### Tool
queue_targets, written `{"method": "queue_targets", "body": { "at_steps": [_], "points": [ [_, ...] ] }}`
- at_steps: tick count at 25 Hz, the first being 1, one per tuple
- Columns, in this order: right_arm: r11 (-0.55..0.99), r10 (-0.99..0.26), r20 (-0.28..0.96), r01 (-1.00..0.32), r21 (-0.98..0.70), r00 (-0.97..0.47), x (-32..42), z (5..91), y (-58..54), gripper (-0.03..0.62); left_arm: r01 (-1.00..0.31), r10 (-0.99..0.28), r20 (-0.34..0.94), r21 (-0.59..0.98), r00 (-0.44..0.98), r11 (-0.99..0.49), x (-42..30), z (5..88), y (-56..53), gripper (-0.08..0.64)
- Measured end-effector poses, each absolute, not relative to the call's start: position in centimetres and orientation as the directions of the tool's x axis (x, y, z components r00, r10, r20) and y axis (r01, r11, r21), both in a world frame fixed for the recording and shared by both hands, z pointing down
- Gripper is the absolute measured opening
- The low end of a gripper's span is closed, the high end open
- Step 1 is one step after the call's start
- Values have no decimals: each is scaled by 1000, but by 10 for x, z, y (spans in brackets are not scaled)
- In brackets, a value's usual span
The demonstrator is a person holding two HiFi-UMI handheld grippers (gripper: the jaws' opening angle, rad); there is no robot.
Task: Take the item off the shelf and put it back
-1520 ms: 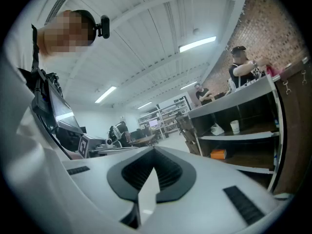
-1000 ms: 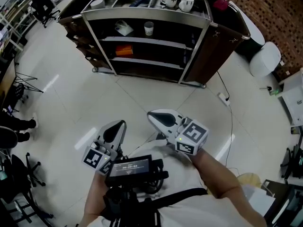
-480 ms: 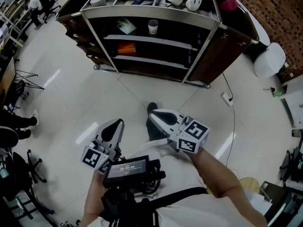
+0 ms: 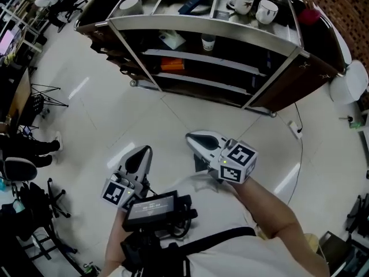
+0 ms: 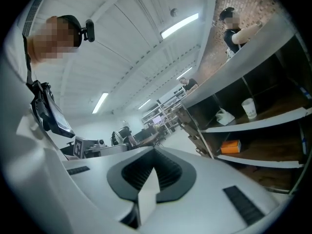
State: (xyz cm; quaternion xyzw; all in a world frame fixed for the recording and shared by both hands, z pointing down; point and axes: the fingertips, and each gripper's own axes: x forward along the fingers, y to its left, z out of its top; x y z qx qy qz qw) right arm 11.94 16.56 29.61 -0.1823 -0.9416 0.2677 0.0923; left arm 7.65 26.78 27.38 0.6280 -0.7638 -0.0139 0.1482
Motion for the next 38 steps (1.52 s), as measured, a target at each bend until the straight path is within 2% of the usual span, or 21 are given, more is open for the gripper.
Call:
{"method": "queue_targets", "body": {
  "at_steps": [6, 13, 22, 26, 32, 38],
  "points": [
    [791, 368, 86, 262, -553, -926, 68, 308, 116, 6, -969, -967, 229, 190, -111, 156, 20, 270, 207, 9],
    [837, 323, 119, 225, -498, -939, 23, 322, 68, 6, -978, -957, 281, 172, -68, 120, -34, 290, 158, 9],
    [854, 307, 177, 188, -484, -935, -21, 323, 41, 6, -967, -954, 246, 141, -174, 212, -131, 284, 157, 9],
    [862, 272, 200, 145, -486, -941, -43, 326, 41, 6, -972, -961, 250, 165, -121, 165, -149, 292, 151, 9],
    [898, 153, 225, 40, -439, -962, -62, 320, 32, 6, -990, -949, 310, 141, 52, -8, -152, 307, 133, 9],
    [895, 72, 241, -44, -444, -968, -59, 322, 25, 6, -990, -954, 293, 139, 64, -24, -170, 317, 112, 9]
  ]
}}
